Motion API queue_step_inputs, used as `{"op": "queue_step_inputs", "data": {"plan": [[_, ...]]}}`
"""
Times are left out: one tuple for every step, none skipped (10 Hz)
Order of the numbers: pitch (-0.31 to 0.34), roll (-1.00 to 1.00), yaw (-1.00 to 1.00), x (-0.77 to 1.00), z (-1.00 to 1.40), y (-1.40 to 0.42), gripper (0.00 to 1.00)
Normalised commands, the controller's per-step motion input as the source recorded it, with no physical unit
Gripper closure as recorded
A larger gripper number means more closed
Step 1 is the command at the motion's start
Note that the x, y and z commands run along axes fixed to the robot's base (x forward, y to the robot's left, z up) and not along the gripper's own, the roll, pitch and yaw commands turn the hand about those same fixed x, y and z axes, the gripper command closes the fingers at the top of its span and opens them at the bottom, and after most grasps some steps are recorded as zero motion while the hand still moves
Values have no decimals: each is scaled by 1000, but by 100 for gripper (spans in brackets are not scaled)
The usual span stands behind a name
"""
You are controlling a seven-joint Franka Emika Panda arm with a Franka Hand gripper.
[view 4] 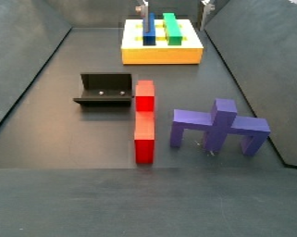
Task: Pick up the purple object. Move up. Move to above the board. Insert the purple object.
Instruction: Pick up the purple object.
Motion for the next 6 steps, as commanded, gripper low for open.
{"op": "queue_step_inputs", "data": {"plan": [[-39, -11, 0, 0, -23, 0, 0], [-41, -11, 0, 0, -23, 0, 0], [-43, -13, 0, 0, -20, 0, 0], [-43, -13, 0, 0, -20, 0, 0], [-44, -14, 0, 0, -23, 0, 0], [-46, -16, 0, 0, -26, 0, 0]]}}
